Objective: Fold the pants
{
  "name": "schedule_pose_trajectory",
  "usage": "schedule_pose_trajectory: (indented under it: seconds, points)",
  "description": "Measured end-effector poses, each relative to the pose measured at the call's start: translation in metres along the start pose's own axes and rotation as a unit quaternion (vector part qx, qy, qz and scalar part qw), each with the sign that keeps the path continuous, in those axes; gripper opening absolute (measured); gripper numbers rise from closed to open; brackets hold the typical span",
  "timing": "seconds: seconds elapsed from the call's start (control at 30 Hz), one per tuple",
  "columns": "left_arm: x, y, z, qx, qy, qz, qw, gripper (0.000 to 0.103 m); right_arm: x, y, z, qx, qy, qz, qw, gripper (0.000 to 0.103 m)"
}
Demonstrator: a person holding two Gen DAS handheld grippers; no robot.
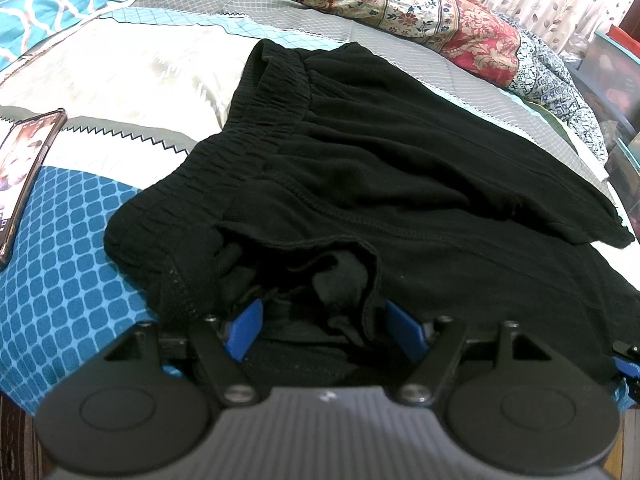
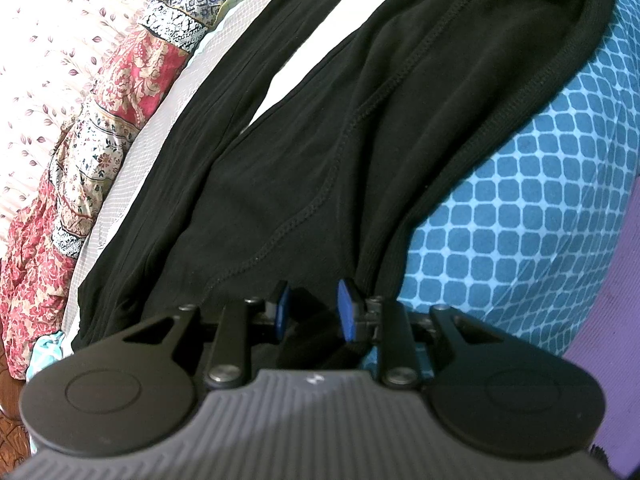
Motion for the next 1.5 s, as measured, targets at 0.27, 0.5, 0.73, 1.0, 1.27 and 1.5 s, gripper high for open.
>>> schedule_pose_trajectory:
  seconds: [0.27, 0.5, 0.73, 1.0, 1.27, 1.5]
  points:
    - [0.0, 0.001, 0.0, -0.002, 0.001, 0.001, 1.0, 0.071, 0.0, 0.0, 0.001, -0.001, 0.0, -0.006, 1.0, 0.029]
    - [0.0, 0.004, 0.002, -0.003, 0.0, 0.002, 1.0, 0.073, 0.0, 0.0, 0.002, -0.001, -0.001, -0.005, 1.0, 0.029]
    - [-0.001, 0.005, 0.004, -0.003, -0.001, 0.004, 1.0, 0.075, 0.001, 0.0, 0.002, -0.001, -0.001, -0.005, 1.0, 0.029]
    - [-0.001, 0.005, 0.004, -0.004, -0.001, 0.004, 1.0, 0.075, 0.0, 0.0, 0.002, -0.002, -0.001, -0.004, 1.0, 0.029]
    - [0.033, 0.008, -0.025, -0.069, 0.035, -0.03, 0.9965, 0.078, 0.01, -0.026, -0.014, -0.008, 0.023, -0.098, 0.995, 0.034]
    - [0.148, 0.01, -0.031, -0.071, 0.125, -0.001, 0.9897, 0.081, 0.054, -0.062, -0.032, -0.002, 0.106, -0.216, 0.971, 0.04]
Point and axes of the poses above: each gripper's, at about its wrist camera, not at the fingertips, and z roughly the way its jaws point, y to its right, x to its top, the point moved 7 cm from there along z, roughly the way its jaws point, and after that the axes turned 12 degrees about y, right-handed, at the moved point
